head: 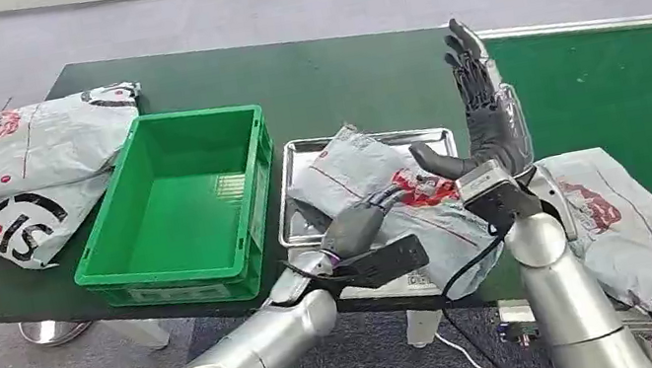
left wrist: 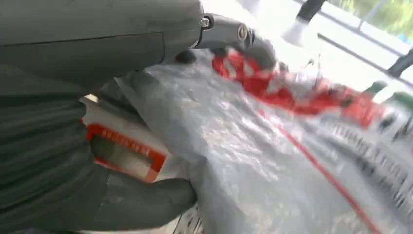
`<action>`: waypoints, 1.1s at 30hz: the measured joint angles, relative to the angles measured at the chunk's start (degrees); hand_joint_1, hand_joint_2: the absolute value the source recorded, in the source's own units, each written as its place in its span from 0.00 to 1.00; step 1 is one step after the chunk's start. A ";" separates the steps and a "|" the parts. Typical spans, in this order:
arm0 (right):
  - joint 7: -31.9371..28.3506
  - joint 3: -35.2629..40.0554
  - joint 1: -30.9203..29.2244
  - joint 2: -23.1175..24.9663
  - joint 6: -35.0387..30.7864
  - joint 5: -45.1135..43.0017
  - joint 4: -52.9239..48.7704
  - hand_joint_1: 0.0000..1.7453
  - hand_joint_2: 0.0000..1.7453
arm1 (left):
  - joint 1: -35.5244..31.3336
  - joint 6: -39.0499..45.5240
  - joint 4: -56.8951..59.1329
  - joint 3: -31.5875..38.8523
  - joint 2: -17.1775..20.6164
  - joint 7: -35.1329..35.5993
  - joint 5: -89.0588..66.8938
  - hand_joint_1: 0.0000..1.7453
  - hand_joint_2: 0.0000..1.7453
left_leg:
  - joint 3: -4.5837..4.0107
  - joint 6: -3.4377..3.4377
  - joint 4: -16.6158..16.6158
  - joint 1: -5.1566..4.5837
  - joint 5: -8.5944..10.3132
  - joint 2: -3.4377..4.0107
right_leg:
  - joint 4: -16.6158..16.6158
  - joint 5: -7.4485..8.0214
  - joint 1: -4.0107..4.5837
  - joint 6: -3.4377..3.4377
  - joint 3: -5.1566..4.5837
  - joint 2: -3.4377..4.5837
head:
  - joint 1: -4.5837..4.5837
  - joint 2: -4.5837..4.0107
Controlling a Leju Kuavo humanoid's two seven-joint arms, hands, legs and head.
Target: Moved the parcel from conveyor to table for the left to box.
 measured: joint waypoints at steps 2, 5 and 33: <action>-0.09 0.00 -0.01 0.00 -0.63 -0.02 0.30 0.00 1.00 | 0.00 3.06 0.41 0.93 0.04 -2.04 0.50 1.00 1.00 | -0.02 0.00 0.00 0.00 0.00 -0.01 | 0.00 0.00 0.00 0.00 0.00 -0.02 | 0.00 0.00; -0.15 0.04 -0.11 0.00 -1.79 -0.43 0.90 0.00 1.00 | 0.00 6.84 0.98 2.23 0.26 -3.93 0.11 1.00 1.00 | -0.01 0.00 0.00 0.00 0.00 -0.01 | 0.00 0.00 0.01 0.00 0.00 -0.02 | 0.00 0.00; -0.15 2.56 -1.06 -1.57 -6.16 -3.85 4.74 0.00 1.00 | 11.03 15.45 -27.32 39.76 0.85 -21.09 -38.96 1.00 1.00 | -0.03 -0.01 0.01 0.00 0.01 0.10 | 0.00 0.01 0.00 0.00 -0.11 0.14 | 0.00 0.00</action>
